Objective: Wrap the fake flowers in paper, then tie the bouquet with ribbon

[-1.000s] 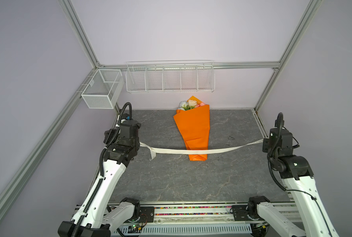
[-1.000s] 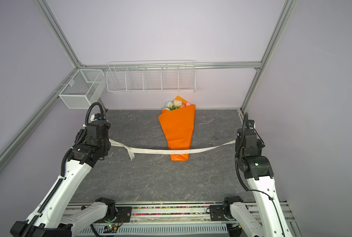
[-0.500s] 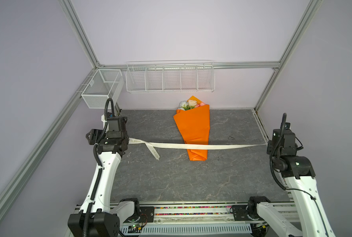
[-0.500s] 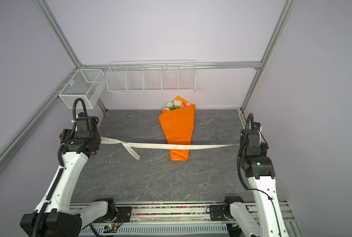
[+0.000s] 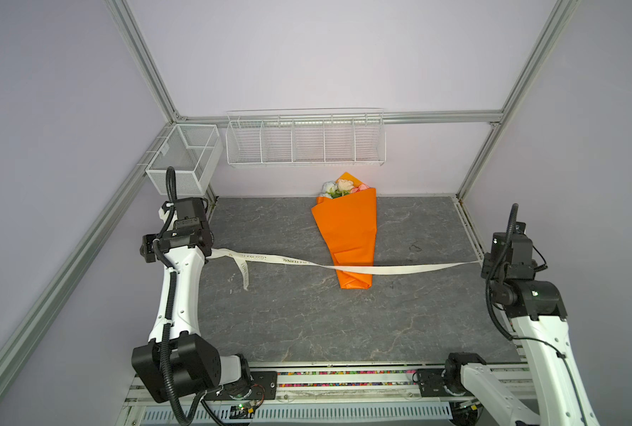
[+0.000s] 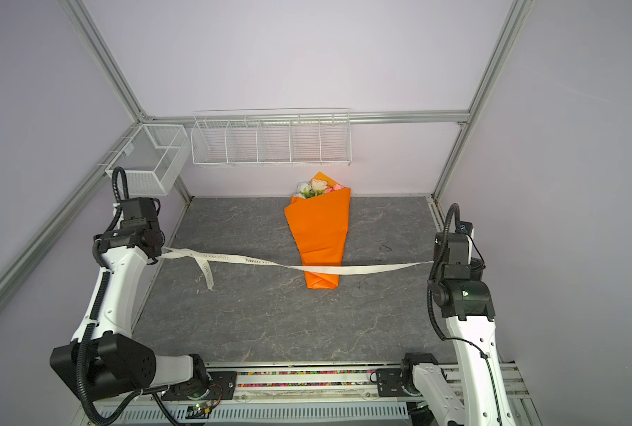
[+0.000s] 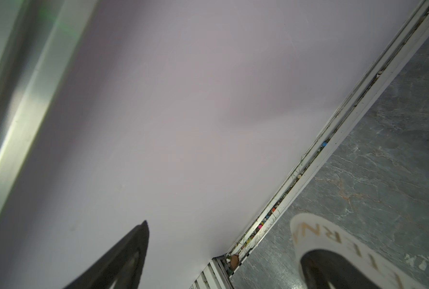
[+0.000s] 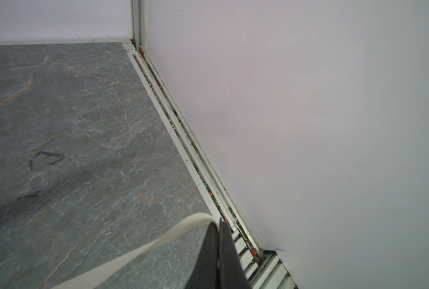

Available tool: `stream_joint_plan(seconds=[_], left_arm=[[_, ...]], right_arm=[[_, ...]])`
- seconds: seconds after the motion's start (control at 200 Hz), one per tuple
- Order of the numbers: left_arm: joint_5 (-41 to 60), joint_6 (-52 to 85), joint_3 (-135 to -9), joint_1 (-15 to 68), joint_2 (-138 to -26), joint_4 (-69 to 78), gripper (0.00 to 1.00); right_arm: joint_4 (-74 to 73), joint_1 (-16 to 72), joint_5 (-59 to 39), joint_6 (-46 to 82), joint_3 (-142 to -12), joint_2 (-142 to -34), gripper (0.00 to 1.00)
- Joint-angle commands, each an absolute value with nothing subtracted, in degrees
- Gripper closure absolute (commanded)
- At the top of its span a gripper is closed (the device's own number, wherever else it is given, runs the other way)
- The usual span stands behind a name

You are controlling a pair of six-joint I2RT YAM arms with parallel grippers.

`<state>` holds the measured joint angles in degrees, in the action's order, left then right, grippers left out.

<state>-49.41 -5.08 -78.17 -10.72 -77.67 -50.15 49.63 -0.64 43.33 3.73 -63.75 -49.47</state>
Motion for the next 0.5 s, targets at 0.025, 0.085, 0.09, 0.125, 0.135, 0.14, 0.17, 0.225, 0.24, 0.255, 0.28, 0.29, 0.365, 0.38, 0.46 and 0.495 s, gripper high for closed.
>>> stream_joint_plan(seconds=[0.025,0.085,0.09,0.125,0.135,0.14,0.17,0.225,0.24,0.255,0.28,0.29,0.365,0.38,0.46,0.495], left_arm=[[-48.4,-2.0,-83.1,-14.1,-80.5,-54.7,0.01],[-45.4,0.2,-85.8,-17.6,-83.1,-57.4,0.01],[-45.3,0.5,-86.1,-17.8,-83.4,-57.8,0.01],[-45.3,1.6,-87.5,-18.4,-84.7,-59.5,0.0],[-45.7,1.8,-87.8,-18.4,-85.1,-59.9,0.0],[-45.9,1.9,-87.9,-18.4,-85.3,-60.1,0.0],[-47.1,1.8,-87.8,-18.5,-85.7,-59.9,0.0],[-49.5,1.0,-86.4,-18.5,-85.5,-57.9,0.0],[-50.1,0.7,-86.0,-18.5,-85.5,-57.2,0.01],[-50.1,0.1,-85.6,-18.4,-85.4,-56.7,0.06],[-48.6,-1.0,-85.1,-18.4,-85.1,-56.4,0.19],[-47.4,-1.4,-85.0,-18.3,-84.9,-56.3,0.24],[-37.5,-0.9,-83.4,-17.3,-82.4,-56.3,0.41],[-35.2,-1.1,-82.9,-17.0,-82.0,-56.2,0.41],[-37.6,-1.3,-78.2,-16.0,-80.3,-53.1,0.3],[-41.2,-1.6,-76.8,-16.0,-80.5,-52.3,0.2]], right_arm=[[50.3,-2.7,43.4,5.6,-64.2,-49.7,0.93],[50.4,-4.1,42.6,5.9,-64.5,-50.2,0.93],[50.4,-4.1,42.6,5.8,-64.4,-50.2,0.93],[50.6,-4.5,42.2,5.8,-64.7,-50.4,0.93],[50.7,-4.5,42.1,5.8,-64.8,-50.5,0.94],[50.7,-4.6,42.0,5.8,-64.9,-50.5,0.94],[51.2,-4.6,42.0,6.1,-65.1,-50.7,0.93],[51.4,-4.7,42.6,6.3,-65.1,-50.8,0.93],[51.4,-4.7,42.6,6.3,-65.0,-50.8,0.93],[51.4,-4.7,42.4,6.4,-64.9,-50.8,0.93],[51.3,-4.7,41.7,6.4,-64.8,-50.8,0.93],[51.2,-4.7,41.3,6.4,-64.7,-50.7,0.93],[51.7,-4.7,36.1,7.2,-64.3,-51.9,0.93],[52.1,-4.7,35.3,7.7,-64.2,-52.4,0.93],[53.1,-4.7,35.0,9.1,-62.8,-54.7,0.93],[53.4,-4.8,36.0,10.1,-62.2,-55.0,0.93]])
